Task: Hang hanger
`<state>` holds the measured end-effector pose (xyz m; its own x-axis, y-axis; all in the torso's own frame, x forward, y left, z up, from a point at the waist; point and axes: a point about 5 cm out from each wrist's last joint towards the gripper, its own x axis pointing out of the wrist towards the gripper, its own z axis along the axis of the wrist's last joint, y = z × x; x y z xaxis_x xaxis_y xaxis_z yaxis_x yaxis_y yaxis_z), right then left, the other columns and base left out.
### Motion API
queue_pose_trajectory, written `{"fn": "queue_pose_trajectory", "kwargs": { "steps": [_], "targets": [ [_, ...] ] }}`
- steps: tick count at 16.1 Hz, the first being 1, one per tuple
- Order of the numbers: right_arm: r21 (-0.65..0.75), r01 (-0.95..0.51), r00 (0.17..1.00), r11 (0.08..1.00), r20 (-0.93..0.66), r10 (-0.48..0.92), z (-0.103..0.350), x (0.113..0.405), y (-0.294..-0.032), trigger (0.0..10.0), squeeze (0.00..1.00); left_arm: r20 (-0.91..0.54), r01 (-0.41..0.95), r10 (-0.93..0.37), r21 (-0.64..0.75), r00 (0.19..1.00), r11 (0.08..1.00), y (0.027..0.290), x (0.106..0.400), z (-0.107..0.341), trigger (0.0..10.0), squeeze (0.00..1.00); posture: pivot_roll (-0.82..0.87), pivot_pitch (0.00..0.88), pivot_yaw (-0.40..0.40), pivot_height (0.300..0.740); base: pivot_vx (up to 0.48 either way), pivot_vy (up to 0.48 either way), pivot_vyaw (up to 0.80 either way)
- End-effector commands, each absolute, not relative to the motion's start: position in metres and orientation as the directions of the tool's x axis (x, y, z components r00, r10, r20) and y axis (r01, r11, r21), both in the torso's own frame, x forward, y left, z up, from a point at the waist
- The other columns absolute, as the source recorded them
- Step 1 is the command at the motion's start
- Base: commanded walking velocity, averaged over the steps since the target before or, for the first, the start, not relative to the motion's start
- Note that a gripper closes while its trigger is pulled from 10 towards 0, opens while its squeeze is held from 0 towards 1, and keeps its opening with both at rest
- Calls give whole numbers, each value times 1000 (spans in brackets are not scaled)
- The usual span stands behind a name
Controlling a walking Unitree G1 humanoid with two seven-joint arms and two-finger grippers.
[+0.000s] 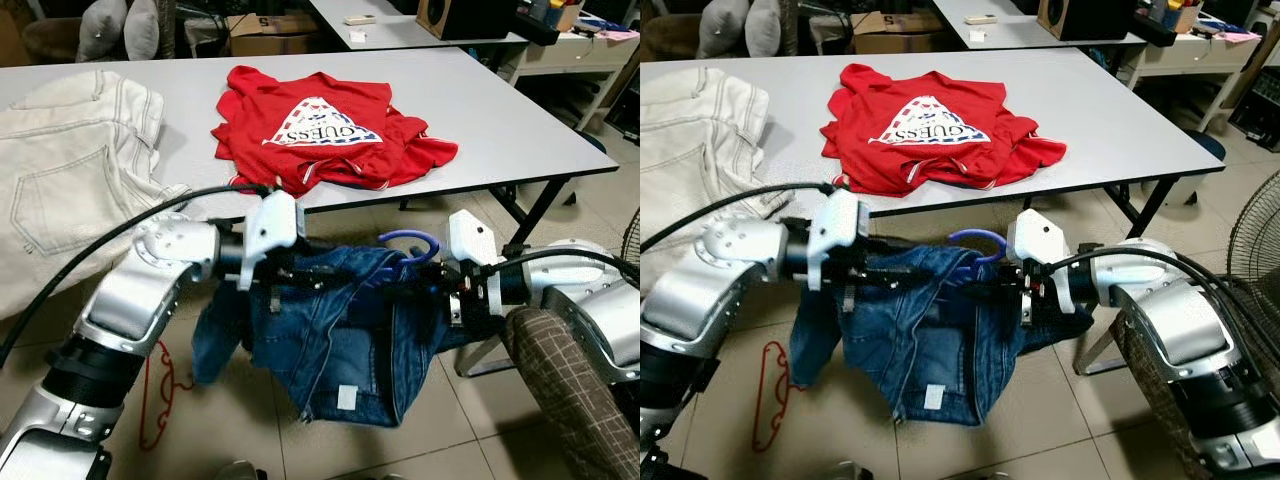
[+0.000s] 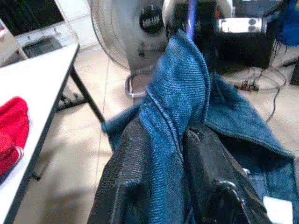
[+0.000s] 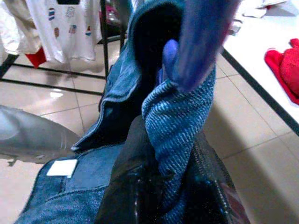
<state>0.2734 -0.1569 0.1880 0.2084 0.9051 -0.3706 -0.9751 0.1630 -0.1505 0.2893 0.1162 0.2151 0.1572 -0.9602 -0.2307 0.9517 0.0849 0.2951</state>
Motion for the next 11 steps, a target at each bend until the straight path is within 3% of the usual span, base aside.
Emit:
{"fn": "queue_pose_trajectory", "kwargs": {
  "steps": [1,5,8,9,10,11],
  "targets": [
    [-146,-977,200,157,-365,909,191,270,-159,0,0,-176,942,-970,320,165,102,120,292,232,10000,0,12,39,-40,740,0,0,0],
    [-106,-968,249,226,-355,901,179,261,-169,0,0,-153,960,-980,269,127,82,131,286,237,10000,0,21,33,-22,740,0,0,0],
    [-111,-949,316,296,-349,882,170,256,-171,0,0,-143,957,-978,267,153,111,135,279,234,10000,0,20,35,-8,740,0,0,0],
    [-116,-940,342,322,-343,875,169,257,-171,0,0,-146,951,-968,262,206,163,138,279,232,10000,0,20,35,-4,740,0,0,0],
    [-133,-906,423,402,-311,851,165,257,-169,0,0,-139,873,-880,269,454,408,145,288,221,10000,0,30,41,0,740,0,0,0],
    [-137,-895,445,424,-300,844,165,257,-168,0,0,-137,833,-838,272,529,482,147,291,217,10000,0,33,44,1,740,0,0,0]
  ]
}}
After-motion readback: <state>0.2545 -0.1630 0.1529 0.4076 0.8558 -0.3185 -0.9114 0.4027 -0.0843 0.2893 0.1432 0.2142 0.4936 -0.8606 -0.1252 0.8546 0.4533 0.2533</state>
